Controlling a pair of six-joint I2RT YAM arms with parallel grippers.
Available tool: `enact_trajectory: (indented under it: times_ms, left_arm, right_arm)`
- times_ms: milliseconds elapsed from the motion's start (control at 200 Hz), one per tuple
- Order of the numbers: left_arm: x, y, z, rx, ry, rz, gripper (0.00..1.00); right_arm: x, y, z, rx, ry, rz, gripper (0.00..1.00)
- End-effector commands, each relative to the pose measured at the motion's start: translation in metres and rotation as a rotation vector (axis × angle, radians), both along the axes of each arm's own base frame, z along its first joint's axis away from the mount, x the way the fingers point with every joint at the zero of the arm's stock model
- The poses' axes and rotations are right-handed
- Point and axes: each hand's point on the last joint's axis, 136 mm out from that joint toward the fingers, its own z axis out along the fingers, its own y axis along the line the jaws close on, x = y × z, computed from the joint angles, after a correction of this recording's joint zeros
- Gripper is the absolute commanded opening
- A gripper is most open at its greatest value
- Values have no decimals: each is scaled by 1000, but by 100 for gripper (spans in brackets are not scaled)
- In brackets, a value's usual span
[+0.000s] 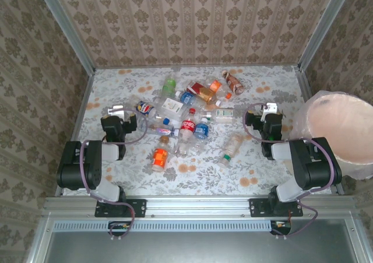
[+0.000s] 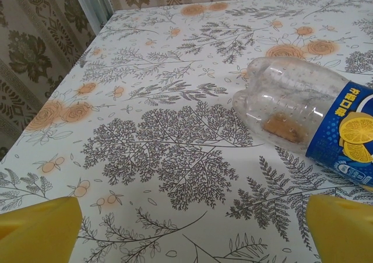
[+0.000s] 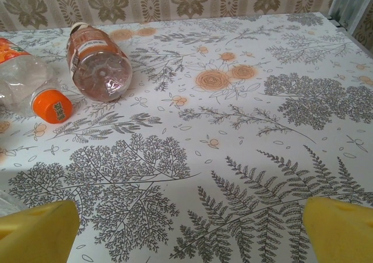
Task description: Put the plastic bottles in the bin
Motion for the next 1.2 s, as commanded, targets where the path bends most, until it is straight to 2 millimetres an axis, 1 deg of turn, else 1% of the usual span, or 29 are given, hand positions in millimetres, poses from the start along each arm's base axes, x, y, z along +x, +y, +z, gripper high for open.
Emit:
enact_trajectory:
  times_ms: [0, 20, 30, 65, 85, 100, 130, 180, 240, 305, 315, 365, 455, 520, 585, 665, 685, 710, 745, 855, 955, 1025, 1080, 1195]
  left_arm:
    - [-1, 5, 31, -19, -17, 28, 100]
    - [-3, 6, 34, -22, -9, 36, 100]
    - [-4, 7, 36, -25, -7, 42, 100]
    - [-8, 9, 44, -34, -3, 66, 100]
    - [-11, 13, 47, -44, 3, 100, 100]
    - [-13, 16, 53, -49, -4, 125, 100]
    - [-19, 22, 60, -78, -3, 182, 100]
    - [-31, 32, 68, -130, 17, 284, 100]
    - [-45, 34, 74, -210, 51, 355, 100]
    - [-60, 27, 75, -298, 107, 399, 100]
    - [-61, 25, 77, -315, 107, 399, 100]
    - [-72, 12, 74, -377, 182, 386, 100]
    - [-92, -24, 60, -459, 345, 302, 100]
    - [-112, -49, 48, -455, 463, 246, 100]
    - [-134, -68, 39, -428, 560, 206, 100]
    - [-153, -101, 32, -454, 635, 63, 100]
    - [-156, -106, 30, -465, 646, 38, 100]
    - [-164, -121, 27, -460, 667, -33, 100]
    - [-172, -132, 21, -449, 691, -90, 100]
    - [-192, -148, 2, -348, 750, -204, 100]
    - [-204, -164, -5, -252, 736, -335, 100]
    - [-209, -165, -9, -207, 730, -353, 100]
    - [-211, -160, -16, -188, 741, -331, 100]
    - [-217, -168, -33, -170, 763, -385, 98]
  right_arm:
    - [5, 6, 28, -9, -1, 39, 100]
    - [5, 7, 28, -9, 20, 41, 100]
    - [5, 7, 36, -8, 9, 41, 100]
    - [5, 8, 46, -2, 16, 43, 100]
    - [5, 9, 51, 7, 22, 41, 100]
    - [5, 9, 54, 13, 27, 40, 100]
    - [5, 10, 61, 33, 26, 35, 100]
    - [4, 13, 72, 73, 22, 31, 100]
    - [3, 18, 83, 127, 3, 27, 100]
    - [3, 25, 92, 205, -14, 31, 100]
    - [2, 26, 91, 219, -11, 31, 100]
    - [1, 31, 93, 273, -2, 30, 100]
    - [-1, 34, 90, 344, 30, 4, 100]
    - [-3, 32, 87, 375, 50, -26, 100]
    - [-4, 31, 84, 403, 60, -52, 100]
    - [-4, 31, 81, 429, 58, -63, 100]
    - [-3, 32, 80, 433, 57, -63, 100]
    - [-2, 32, 79, 438, 55, -66, 100]
    - [-1, 32, 77, 443, 55, -66, 100]
    - [3, 34, 71, 453, 65, -67, 100]
    - [4, 36, 69, 450, 79, -61, 100]
    - [5, 37, 68, 442, 89, -59, 100]
    - [5, 37, 69, 439, 90, -58, 100]
    - [4, 37, 67, 436, 94, -59, 100]
